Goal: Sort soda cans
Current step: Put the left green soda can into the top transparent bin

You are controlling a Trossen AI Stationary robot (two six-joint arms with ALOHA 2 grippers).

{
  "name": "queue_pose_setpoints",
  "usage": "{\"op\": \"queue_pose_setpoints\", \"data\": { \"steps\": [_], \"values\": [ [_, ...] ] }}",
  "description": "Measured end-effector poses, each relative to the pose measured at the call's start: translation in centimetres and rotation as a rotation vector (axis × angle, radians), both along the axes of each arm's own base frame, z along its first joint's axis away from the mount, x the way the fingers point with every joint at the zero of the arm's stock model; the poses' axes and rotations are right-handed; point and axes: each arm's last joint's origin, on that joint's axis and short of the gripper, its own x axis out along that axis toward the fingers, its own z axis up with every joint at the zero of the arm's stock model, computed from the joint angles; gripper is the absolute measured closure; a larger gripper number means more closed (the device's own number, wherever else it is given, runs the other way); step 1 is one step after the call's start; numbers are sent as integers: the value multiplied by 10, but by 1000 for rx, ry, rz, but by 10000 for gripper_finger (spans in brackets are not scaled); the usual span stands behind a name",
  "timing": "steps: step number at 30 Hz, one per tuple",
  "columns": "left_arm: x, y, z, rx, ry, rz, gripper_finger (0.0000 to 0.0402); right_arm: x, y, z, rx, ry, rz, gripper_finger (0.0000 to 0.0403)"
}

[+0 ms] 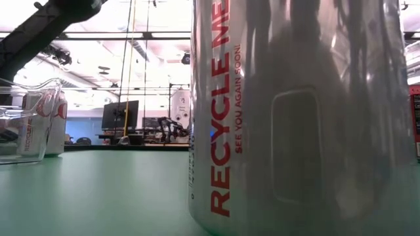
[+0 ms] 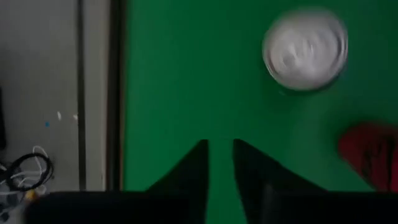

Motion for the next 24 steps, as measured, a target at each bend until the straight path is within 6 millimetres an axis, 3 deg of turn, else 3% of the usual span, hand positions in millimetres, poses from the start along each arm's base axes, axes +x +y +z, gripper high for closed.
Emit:
{"op": "queue_pose_setpoints", "data": {
  "steps": [3,11,17,24],
  "values": [
    [-6,7,24,23,-141,29,389,3,2,-2,-12,-1,21,69],
    [-24,17,86,74,-500,21,398,27,11,-25,3,-5,118,131],
    [-26,22,105,99,-634,-37,400,34,23,-38,20,-44,170,138],
    [-21,29,118,98,-784,-148,400,38,38,-72,52,-132,155,134]
  ]
}}
